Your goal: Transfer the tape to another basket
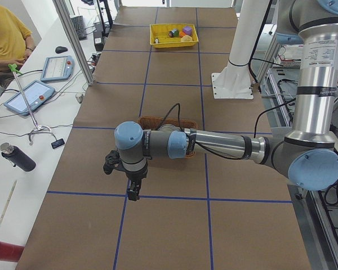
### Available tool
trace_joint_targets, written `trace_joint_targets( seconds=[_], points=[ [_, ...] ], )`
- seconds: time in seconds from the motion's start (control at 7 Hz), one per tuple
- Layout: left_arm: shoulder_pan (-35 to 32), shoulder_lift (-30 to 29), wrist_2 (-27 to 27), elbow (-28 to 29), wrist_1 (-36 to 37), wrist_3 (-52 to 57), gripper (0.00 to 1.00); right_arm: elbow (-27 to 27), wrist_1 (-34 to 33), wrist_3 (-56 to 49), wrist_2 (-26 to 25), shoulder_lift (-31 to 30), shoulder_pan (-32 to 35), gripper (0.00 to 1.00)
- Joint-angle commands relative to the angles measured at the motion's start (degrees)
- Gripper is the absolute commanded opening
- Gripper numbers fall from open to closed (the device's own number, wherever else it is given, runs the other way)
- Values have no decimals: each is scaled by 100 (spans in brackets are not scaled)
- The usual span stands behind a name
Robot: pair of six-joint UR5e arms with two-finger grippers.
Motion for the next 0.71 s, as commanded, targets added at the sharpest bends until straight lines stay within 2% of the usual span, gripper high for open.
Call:
trace_joint_targets(
  seconds=[0.0,0.57],
  points=[
    [0,-37,-3,-30,-9,1,98,-8,7,23,17,-92,37,100],
    [9,25,-3,-161,-26,28,98,-8,209,94,34,-110,46,100]
  ],
)
